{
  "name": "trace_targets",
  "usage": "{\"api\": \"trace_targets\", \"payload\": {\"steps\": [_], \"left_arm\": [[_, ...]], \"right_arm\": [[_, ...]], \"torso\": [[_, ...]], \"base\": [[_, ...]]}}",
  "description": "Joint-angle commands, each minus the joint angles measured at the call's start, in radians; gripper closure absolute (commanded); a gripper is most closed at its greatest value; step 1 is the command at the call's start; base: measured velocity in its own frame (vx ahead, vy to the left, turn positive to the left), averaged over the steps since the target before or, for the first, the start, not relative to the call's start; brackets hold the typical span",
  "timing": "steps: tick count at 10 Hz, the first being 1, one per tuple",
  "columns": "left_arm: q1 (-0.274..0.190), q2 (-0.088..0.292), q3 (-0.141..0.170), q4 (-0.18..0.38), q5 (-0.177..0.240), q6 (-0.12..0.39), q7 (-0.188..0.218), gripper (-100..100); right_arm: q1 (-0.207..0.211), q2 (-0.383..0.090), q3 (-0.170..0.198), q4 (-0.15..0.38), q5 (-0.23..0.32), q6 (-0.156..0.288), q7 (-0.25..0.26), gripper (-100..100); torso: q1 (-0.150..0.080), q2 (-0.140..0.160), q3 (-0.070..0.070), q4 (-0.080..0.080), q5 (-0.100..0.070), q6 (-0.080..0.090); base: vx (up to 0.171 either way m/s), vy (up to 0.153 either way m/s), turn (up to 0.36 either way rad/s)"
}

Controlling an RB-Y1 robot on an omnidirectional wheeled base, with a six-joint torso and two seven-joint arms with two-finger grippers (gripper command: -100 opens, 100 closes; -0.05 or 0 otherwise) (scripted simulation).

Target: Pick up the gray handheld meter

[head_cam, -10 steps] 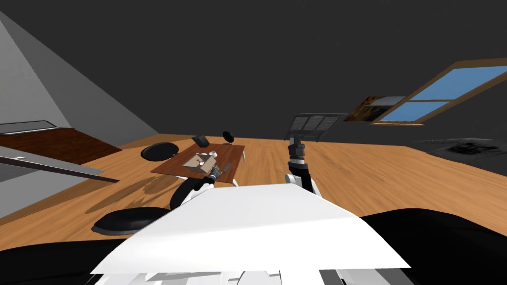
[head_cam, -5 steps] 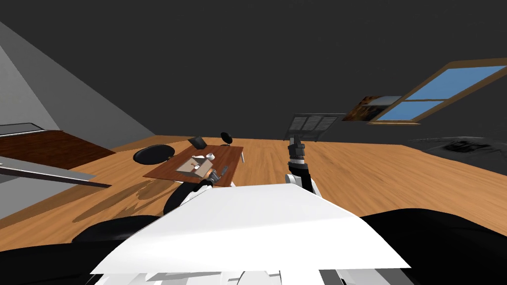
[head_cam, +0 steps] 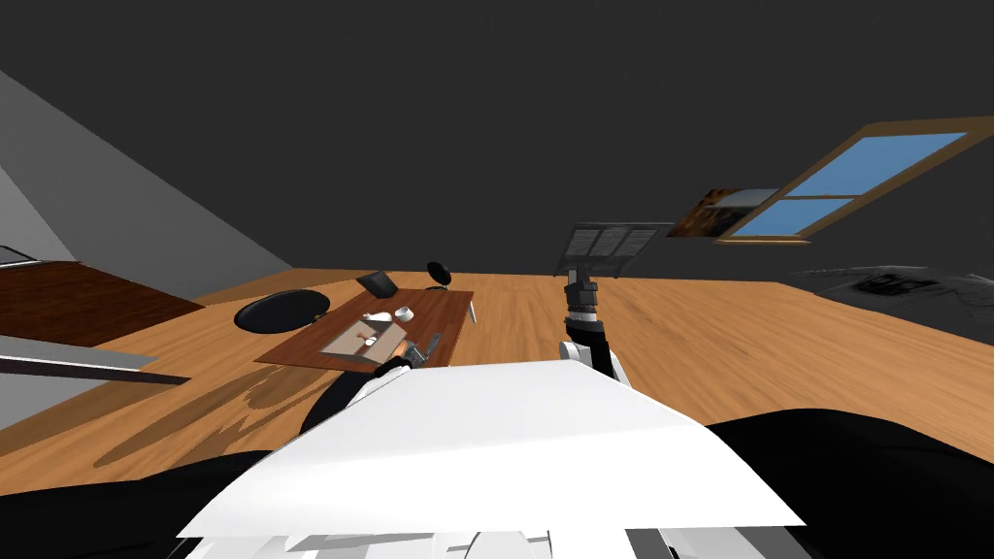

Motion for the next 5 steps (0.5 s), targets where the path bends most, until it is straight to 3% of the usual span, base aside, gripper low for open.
{"api": "trace_targets", "payload": {"steps": [1, 3, 4, 5], "left_arm": [[-0.015, 0.005, 0.006, 0.050, 0.022, 0.038, 0.013, -100], [-0.015, 0.005, 0.006, 0.079, 0.022, 0.038, 0.013, -100], [-0.028, 0.014, 0.012, 0.116, 0.045, 0.074, 0.025, -100], [-0.028, 0.014, 0.012, 0.132, 0.045, 0.074, 0.025, -100]], "right_arm": [[0.000, 0.000, 0.000, 0.000, 0.000, 0.000, 0.000, 0], [0.000, 0.000, 0.000, 0.000, 0.000, 0.000, 0.000, 0], [0.000, 0.000, 0.000, 0.000, 0.000, 0.000, 0.000, 0], [0.000, 0.000, 0.000, 0.000, 0.000, 0.000, 0.000, 0]], "torso": [[0.000, 0.000, 0.000, 0.000, 0.000, 0.000], [0.001, 0.000, 0.000, 0.000, 0.000, 0.000], [0.002, 0.003, 0.001, 0.001, 0.000, 0.000], [0.002, 0.002, 0.001, 0.001, 0.000, 0.000]], "base": [[0.119, -0.017, -0.057], [0.079, 0.000, -0.009], [0.087, 0.007, -0.051], [0.092, 0.001, -0.037]]}}
